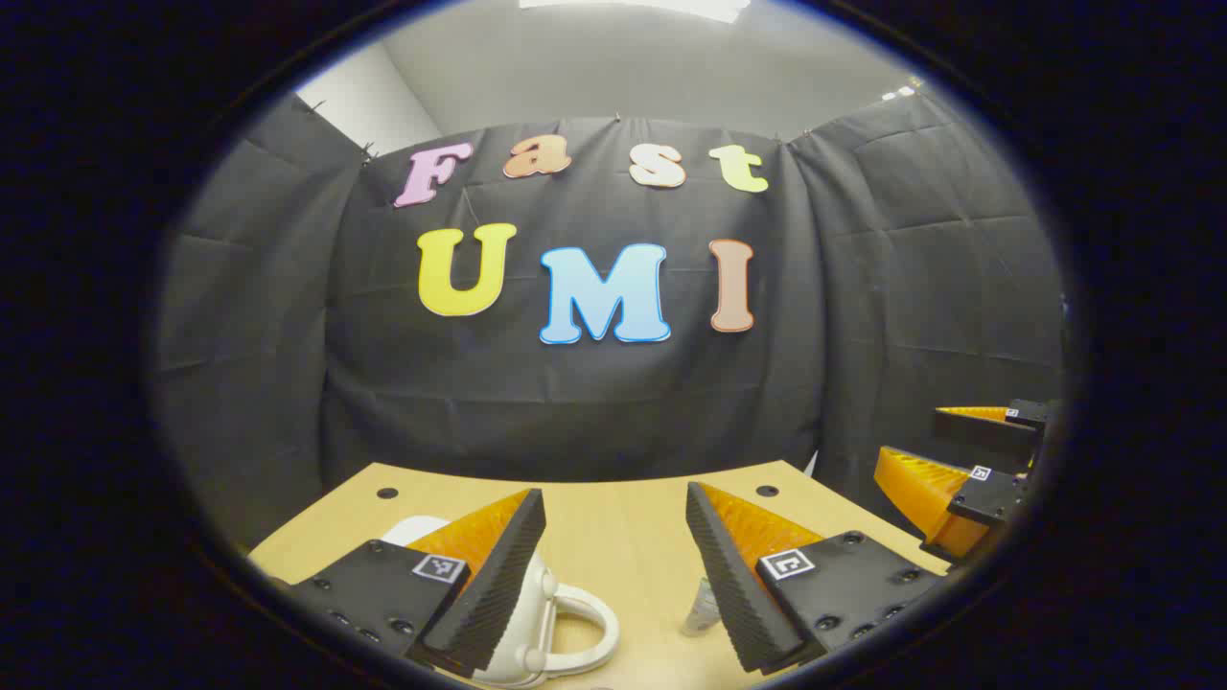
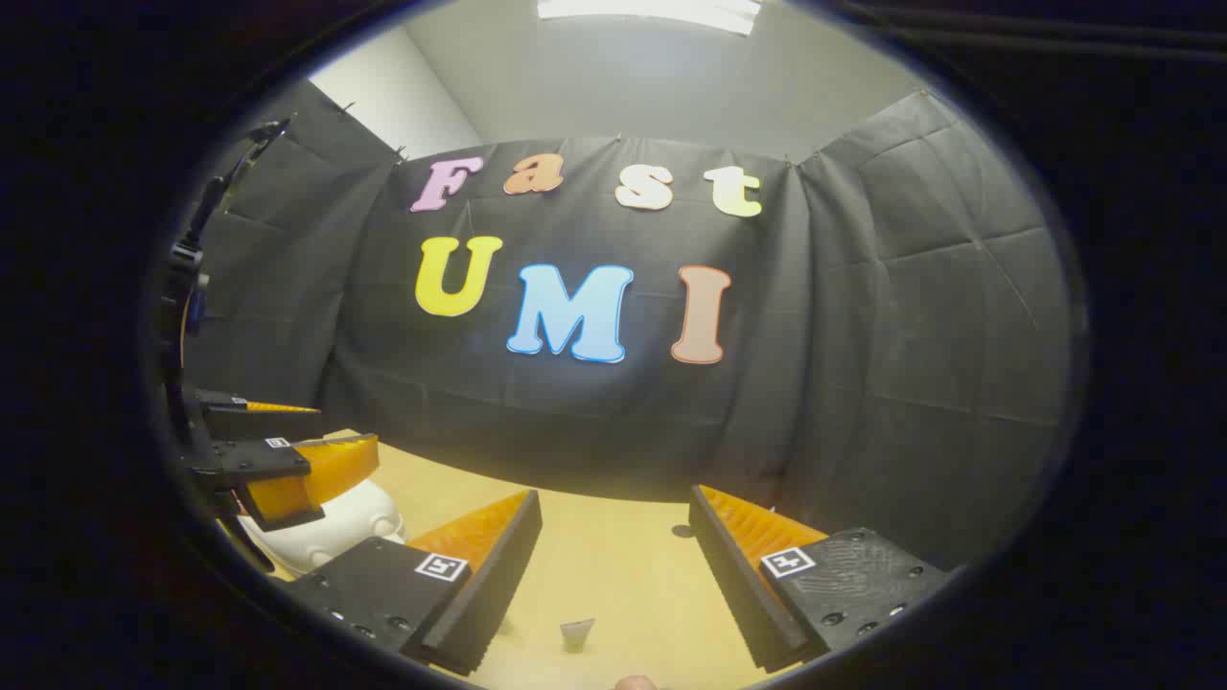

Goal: First open the suitcase, pack the skin care products into it, and then close the suitcase.

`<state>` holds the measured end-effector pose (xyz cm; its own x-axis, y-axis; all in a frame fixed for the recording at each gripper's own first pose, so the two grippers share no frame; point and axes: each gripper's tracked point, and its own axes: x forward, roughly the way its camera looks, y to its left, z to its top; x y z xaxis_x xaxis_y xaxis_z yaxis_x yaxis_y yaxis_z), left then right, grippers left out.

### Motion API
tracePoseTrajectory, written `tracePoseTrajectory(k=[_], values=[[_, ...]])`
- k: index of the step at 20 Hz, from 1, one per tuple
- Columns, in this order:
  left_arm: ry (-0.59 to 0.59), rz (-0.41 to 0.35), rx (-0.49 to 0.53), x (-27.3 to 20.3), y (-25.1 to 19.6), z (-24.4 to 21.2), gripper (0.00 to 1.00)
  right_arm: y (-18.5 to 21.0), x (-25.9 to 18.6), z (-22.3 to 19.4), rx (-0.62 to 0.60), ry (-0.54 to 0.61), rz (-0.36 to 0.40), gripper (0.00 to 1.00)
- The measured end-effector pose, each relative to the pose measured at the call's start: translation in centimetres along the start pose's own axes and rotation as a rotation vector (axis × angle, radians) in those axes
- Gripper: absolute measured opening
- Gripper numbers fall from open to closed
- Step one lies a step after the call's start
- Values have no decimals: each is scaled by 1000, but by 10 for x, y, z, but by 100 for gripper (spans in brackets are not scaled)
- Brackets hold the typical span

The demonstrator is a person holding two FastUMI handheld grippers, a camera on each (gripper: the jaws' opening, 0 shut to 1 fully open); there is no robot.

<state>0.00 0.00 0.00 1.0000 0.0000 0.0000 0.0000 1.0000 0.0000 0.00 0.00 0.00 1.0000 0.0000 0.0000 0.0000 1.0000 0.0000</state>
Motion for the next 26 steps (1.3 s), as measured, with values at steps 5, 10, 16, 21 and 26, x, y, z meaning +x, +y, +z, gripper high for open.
tracePoseTrajectory(k=[5, 10, 16, 21, 26], values=[[36, -6, -5, -5, -2, -6, 95, -3, -2, 6, -5, -20, 2, 95], [64, -16, 0, -7, -3, -11, 95, -13, -3, 0, 17, -17, -15, 95], [455, -41, -36, -66, -9, -60, 96, -20, 1, -12, 29, 17, -12, 95], [820, 8, -133, -133, -17, -79, 96, -25, 5, -17, 41, 13, 40, 94], [1028, 43, -188, -175, -16, -75, 95, -29, 4, -24, 68, 21, 112, 94]])
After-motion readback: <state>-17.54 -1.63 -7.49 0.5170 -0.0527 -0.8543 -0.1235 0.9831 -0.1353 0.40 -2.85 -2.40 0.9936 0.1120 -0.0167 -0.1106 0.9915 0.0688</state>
